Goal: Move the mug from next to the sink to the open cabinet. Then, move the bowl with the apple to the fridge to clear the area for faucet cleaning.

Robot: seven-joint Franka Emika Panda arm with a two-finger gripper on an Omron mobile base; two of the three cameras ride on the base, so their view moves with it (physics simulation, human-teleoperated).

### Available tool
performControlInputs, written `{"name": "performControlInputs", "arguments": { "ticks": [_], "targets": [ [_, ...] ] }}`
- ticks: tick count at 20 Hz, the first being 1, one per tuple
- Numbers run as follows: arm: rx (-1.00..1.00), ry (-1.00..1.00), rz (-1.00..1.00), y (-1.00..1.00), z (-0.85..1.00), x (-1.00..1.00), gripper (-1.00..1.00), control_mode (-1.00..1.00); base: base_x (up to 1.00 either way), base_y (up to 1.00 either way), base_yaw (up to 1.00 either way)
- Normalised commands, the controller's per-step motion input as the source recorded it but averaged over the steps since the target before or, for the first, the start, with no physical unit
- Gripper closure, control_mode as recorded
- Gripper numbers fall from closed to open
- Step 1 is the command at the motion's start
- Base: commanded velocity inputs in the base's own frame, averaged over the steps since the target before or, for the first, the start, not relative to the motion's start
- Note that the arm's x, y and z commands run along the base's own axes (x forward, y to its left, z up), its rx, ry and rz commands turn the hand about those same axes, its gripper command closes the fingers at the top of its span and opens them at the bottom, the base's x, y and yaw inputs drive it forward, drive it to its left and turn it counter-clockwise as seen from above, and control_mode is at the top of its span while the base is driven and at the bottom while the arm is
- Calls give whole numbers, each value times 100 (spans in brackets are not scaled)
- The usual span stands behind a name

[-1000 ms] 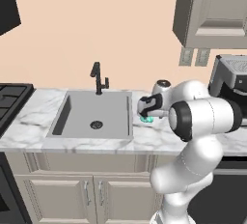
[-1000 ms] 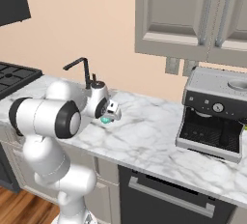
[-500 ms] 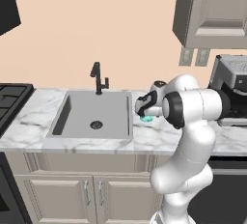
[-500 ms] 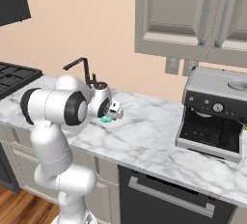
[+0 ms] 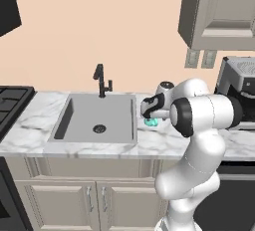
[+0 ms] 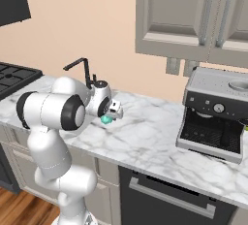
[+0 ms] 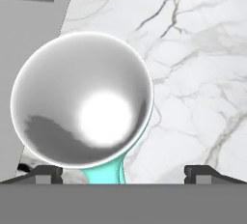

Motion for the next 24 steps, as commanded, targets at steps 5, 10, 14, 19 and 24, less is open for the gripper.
{"name": "performControlInputs", "arguments": {
  "ticks": [5,10,14,19,24],
  "targets": [
    [0,0,0,1,0,-2,-100,-100,0,0,0],
    [0,0,0,0,-3,0,-100,-100,0,0,0],
    [0,0,0,0,-13,-16,-100,-100,0,0,0],
    [0,0,0,0,0,0,-100,-100,0,0,0],
    [0,0,3,7,-1,-1,-100,-100,0,0,0]
  ]
}}
